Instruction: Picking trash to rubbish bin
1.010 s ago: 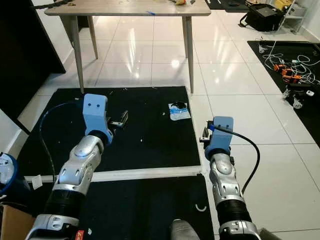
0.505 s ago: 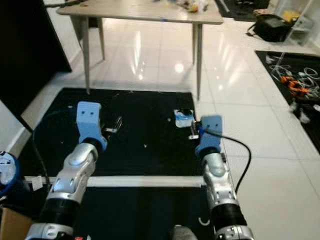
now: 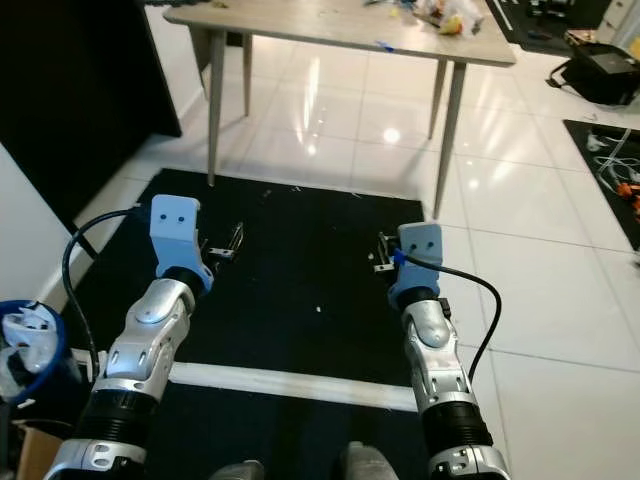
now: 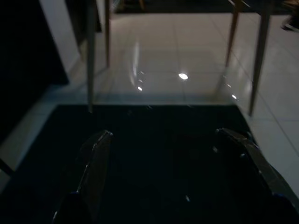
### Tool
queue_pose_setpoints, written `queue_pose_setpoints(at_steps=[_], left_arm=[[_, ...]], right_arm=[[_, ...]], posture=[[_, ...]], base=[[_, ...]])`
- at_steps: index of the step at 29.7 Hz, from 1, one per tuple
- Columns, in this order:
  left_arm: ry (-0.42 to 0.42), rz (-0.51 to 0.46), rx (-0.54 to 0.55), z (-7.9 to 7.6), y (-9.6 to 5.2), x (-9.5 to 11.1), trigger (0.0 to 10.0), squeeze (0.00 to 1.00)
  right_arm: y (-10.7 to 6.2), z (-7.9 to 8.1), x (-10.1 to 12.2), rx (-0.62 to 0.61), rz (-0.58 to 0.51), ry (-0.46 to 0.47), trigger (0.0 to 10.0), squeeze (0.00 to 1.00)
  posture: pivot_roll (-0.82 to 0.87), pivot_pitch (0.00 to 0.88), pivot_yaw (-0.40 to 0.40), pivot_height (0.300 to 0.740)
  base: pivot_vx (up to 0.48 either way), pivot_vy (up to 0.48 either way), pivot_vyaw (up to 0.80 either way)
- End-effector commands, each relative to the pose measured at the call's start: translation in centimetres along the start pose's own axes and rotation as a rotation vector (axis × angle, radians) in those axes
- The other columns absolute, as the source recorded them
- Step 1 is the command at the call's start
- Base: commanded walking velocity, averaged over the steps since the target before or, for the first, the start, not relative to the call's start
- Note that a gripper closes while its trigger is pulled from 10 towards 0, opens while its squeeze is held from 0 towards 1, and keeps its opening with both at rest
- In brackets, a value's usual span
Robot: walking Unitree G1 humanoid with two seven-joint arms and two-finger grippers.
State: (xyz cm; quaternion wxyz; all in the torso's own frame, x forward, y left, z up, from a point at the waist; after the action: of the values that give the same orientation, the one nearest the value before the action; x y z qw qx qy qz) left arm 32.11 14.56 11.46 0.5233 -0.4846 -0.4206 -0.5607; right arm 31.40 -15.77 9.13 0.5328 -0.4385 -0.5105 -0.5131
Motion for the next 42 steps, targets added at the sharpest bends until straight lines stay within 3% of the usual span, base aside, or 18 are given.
queue_pose_setpoints(at_steps=[1,20,28,42], left_arm=[[0.005,-0.01,-0.013,-0.4,-0.1,0.3,10.0,0.0],[-0.002,-0.032,-0.025,-0.6,0.1,1.1,10.0,0.0],[-0.001,-0.031,-0.024,-0.7,0.3,1.2,10.0,0.0],[-0.003,-0.031,-0.018,-0.7,0.4,1.3,10.0,0.0]], right_arm=[[-0.3,-0.6,-0.1,-0.019,0.008,0.002,10.0,0.0],[-0.2,-0.7,-0.1,-0.024,0.002,0.008,10.0,0.0],[-0.2,-0.8,-0.1,-0.025,0.006,0.005,10.0,0.0],[0.0,-0.9,0.0,-0.026,0.004,-0.004,10.0,0.0]], posture=[[-0.07,0.0,-0.005,0.74],[-0.07,0.0,-0.007,0.74],[-0.07,0.0,-0.007,0.74],[-0.07,0.0,-0.012,0.74]], base=[[0.326,0.0,0.0],[0.326,0.0,0.0],[0.328,0.0,-0.71],[0.327,0.0,0.0]])
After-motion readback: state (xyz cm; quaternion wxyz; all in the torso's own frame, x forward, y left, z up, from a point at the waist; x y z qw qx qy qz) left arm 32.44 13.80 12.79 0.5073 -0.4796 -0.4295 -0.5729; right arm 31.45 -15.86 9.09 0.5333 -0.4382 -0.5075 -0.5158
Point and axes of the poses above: a point about 5 cm out from each wrist's last joint towards the gripper, its own y axis pointing out of the wrist towards the gripper, its own x axis along the axis of the wrist's last joint, z = x × y, the point moved 1 cm from there along y, pointing out of the wrist towards the gripper, and after that the axes turned 9 degrees about y, right-handed, at the moved point
